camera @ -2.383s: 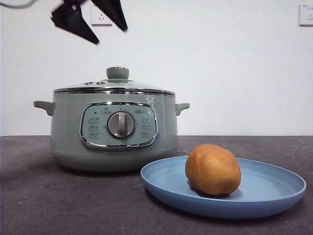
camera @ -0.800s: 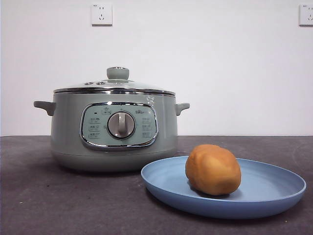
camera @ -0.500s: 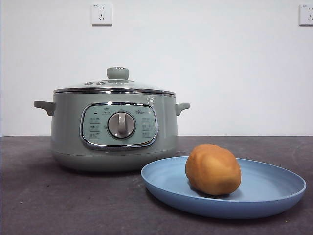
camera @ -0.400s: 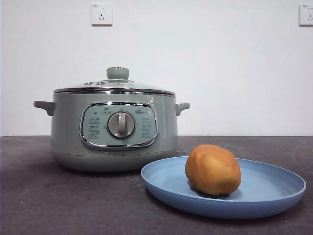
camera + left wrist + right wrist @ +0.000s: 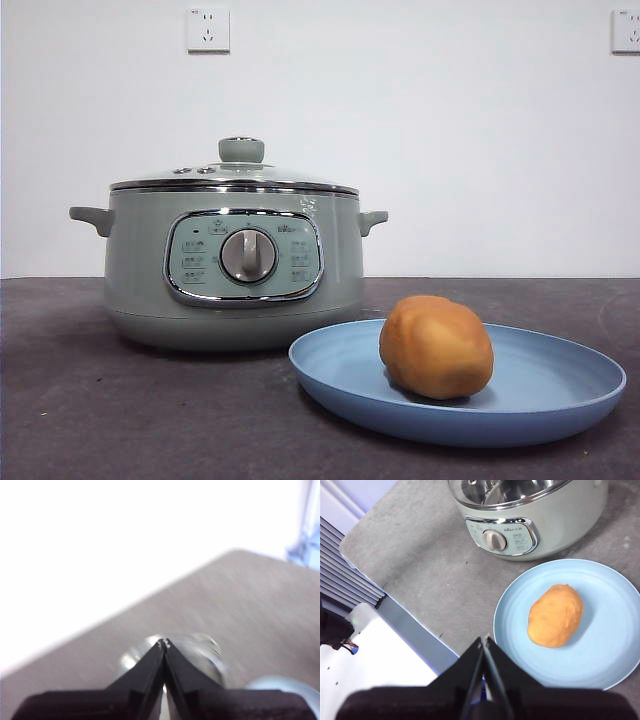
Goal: Take the potato out from the steamer,put the potato on the plate,close the lid
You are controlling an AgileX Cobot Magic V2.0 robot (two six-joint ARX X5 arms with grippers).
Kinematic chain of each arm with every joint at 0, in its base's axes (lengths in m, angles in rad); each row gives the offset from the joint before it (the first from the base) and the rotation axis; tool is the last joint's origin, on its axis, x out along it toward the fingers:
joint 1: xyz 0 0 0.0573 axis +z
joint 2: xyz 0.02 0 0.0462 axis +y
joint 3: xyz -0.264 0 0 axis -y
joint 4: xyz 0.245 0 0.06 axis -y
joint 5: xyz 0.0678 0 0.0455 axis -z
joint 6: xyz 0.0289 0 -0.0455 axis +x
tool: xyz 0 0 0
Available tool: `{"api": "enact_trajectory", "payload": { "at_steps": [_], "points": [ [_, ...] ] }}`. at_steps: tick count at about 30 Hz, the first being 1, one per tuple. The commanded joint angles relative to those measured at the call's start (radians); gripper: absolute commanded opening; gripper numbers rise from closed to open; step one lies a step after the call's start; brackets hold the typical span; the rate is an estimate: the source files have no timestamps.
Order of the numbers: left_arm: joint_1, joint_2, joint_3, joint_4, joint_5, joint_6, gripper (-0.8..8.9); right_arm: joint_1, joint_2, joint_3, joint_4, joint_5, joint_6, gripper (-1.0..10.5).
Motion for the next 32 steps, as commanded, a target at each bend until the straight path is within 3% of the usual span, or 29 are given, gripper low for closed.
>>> {"api": "enact_trajectory", "payload": {
  "at_steps": [1,7,15,25,32],
  "points": [
    [0.060,-0.114,-0.198,0.183,0.003,0.007,-0.03,0.000,-0.002,0.003,0.002,0.003,0.005,0.0],
    [0.156,-0.355,-0.594,0.458,-0.005,0.004,-0.03,0.000,-0.002,0.003,0.002,0.003,0.005,0.0],
    [0.208,-0.620,-1.001,0.592,-0.013,-0.070,-0.03,0.000,-0.002,0.003,0.002,0.002,0.005,0.0],
    [0.219,-0.820,-1.285,0.597,-0.109,-0.167,-0.03,0.000,-0.002,0.003,0.002,0.003,0.005,0.0],
    [0.219,-0.892,-1.383,0.596,-0.117,-0.178,-0.03,0.000,-0.002,0.003,0.002,0.002,0.005,0.0]
  ]
}}
